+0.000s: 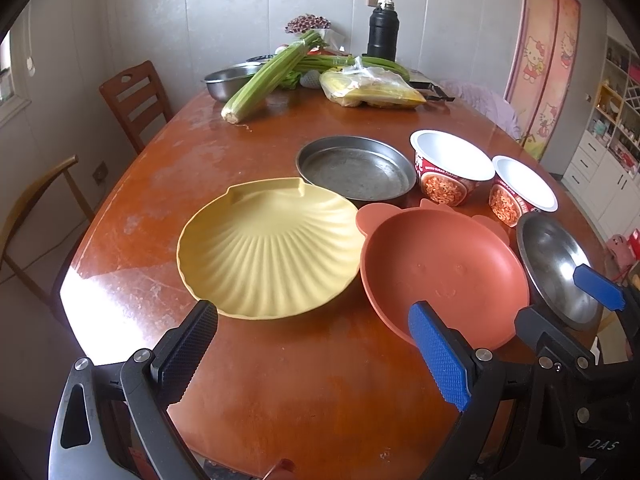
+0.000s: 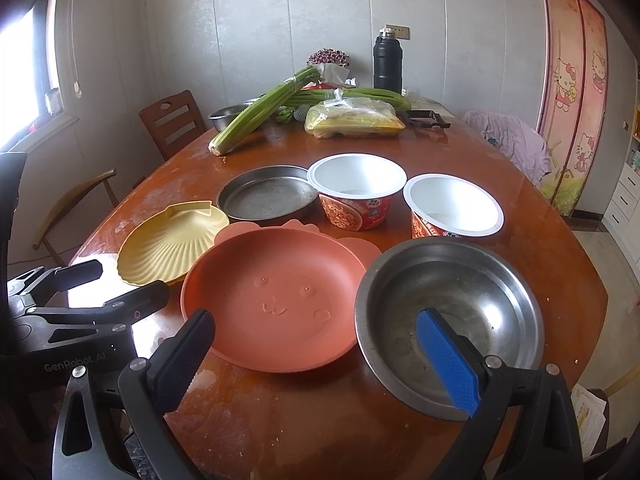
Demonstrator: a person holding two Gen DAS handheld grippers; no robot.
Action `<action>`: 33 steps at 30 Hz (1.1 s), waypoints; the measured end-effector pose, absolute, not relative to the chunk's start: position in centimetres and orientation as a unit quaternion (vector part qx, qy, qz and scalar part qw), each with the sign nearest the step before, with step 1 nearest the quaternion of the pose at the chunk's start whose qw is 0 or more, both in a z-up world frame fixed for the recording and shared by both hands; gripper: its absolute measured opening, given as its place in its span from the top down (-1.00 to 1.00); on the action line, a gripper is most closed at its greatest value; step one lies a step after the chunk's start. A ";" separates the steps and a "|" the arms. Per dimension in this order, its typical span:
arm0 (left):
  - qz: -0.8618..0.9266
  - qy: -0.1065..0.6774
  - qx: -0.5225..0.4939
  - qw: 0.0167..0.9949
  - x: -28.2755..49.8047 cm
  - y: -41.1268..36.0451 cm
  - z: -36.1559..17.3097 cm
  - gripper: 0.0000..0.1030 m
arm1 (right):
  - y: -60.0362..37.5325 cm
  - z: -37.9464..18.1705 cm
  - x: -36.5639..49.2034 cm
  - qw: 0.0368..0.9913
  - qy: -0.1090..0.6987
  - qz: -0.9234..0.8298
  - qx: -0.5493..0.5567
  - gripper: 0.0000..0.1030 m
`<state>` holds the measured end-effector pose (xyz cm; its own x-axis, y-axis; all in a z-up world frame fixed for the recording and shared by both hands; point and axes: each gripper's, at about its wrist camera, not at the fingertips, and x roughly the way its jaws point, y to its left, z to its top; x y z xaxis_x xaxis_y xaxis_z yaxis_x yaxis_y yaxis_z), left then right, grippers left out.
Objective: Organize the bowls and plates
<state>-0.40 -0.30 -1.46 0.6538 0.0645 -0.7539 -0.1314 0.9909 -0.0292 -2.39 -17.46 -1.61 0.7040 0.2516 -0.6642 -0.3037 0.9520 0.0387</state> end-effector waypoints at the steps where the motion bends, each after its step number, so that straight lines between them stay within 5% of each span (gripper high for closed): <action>1: 0.054 0.412 -0.041 0.909 -0.4 -0.3 -1.5 -0.87 | -17.4 -1.7 -2.4 0.922 0.355 0.151 -0.038 -0.97; 33: 0.071 0.410 -0.051 0.908 -0.6 1.5 -1.1 -0.87 | -16.3 -0.8 -2.0 0.923 0.342 0.168 -0.054 -0.97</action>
